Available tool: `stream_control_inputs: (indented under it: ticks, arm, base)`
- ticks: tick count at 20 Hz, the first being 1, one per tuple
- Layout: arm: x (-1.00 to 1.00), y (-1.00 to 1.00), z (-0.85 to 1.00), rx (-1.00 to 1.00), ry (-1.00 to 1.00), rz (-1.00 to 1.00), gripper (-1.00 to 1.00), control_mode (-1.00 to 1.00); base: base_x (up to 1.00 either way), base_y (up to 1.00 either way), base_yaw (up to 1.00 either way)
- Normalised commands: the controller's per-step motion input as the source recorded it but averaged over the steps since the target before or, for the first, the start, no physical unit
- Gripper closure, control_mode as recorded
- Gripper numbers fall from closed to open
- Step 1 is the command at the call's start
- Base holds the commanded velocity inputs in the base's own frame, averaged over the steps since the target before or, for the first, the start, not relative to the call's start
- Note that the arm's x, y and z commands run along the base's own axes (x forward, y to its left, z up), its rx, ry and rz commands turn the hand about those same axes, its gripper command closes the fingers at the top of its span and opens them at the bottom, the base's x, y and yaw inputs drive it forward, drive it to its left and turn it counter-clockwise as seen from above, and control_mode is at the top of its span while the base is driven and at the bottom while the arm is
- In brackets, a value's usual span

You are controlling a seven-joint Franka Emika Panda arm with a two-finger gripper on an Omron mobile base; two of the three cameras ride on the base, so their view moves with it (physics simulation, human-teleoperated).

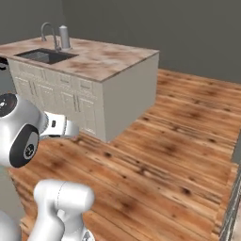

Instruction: Pick the avocado and bread from the counter and place them on the plate. Then pick the jam from the cabinet and place it next to the plate. Lastly close the cabinet door.

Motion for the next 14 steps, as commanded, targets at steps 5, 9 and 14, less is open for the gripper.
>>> stream_control_inputs:
  ticks: [5,9,14]
  arm:
    - [0.00,0.00,0.00,0.00,0.00,0.00,-1.00,1.00]
    - [0.00,0.00,0.00,0.00,0.00,0.00,-1.00,1.00]
    - [0.00,0.00,0.00,0.00,0.00,0.00,-1.00,1.00]
  base:
    - [0.00,-0.11,0.35]
    - [0.00,-0.24,0.34]
    - [0.00,-0.37,0.32]
